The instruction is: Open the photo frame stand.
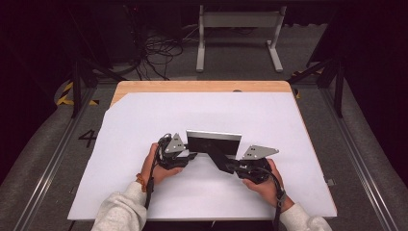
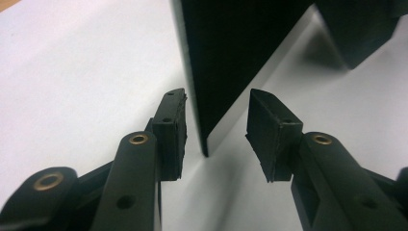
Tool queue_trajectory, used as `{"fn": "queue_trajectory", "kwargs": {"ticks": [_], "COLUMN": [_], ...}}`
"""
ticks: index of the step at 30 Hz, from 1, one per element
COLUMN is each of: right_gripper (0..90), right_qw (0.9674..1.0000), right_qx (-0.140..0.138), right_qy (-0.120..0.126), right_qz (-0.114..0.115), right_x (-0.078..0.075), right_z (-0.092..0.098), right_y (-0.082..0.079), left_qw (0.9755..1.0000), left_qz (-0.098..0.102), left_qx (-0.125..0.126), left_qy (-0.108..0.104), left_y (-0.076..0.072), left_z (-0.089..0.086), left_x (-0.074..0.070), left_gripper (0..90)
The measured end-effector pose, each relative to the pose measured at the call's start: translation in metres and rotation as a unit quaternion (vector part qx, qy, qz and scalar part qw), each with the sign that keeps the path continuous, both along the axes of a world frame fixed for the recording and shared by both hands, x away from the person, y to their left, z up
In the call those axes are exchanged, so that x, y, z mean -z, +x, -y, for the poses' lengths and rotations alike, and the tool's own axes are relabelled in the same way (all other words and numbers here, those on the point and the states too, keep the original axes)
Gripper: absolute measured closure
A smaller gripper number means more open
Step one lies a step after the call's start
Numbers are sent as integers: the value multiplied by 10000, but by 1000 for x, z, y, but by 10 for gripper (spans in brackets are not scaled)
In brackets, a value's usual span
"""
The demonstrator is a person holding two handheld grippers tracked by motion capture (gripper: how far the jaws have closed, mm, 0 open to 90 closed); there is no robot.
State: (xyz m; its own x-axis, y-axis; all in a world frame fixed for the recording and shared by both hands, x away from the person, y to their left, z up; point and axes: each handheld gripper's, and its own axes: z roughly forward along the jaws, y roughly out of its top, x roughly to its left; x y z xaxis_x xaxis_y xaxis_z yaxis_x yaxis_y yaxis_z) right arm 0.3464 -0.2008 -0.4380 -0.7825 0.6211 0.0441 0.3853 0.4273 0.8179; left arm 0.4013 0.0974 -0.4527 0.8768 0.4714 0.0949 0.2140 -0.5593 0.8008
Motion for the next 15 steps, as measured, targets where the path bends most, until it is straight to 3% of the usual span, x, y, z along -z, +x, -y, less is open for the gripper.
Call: {"fn": "queue_trajectory", "kwargs": {"ticks": [6, 12, 15], "right_gripper": [805, 804, 802], "right_qw": [10000, 9999, 9998], "right_qx": [-41, -72, -79], "right_qy": [-36, -131, -179], "right_qz": [-13, -17, -7], "right_x": [0, 1, 1], "right_z": [0, 0, 0], "right_y": [0, -1, -2], "left_qw": [10000, 10000, 10000], "left_qz": [-5, -72, -58], "left_qx": [21, 29, 26], "left_qy": [3, -13, 38], "left_y": [-1, 1, -1], "left_z": [3, 0, 1], "left_x": [1, 1, 1], "left_gripper": [600, 699, 696]}}
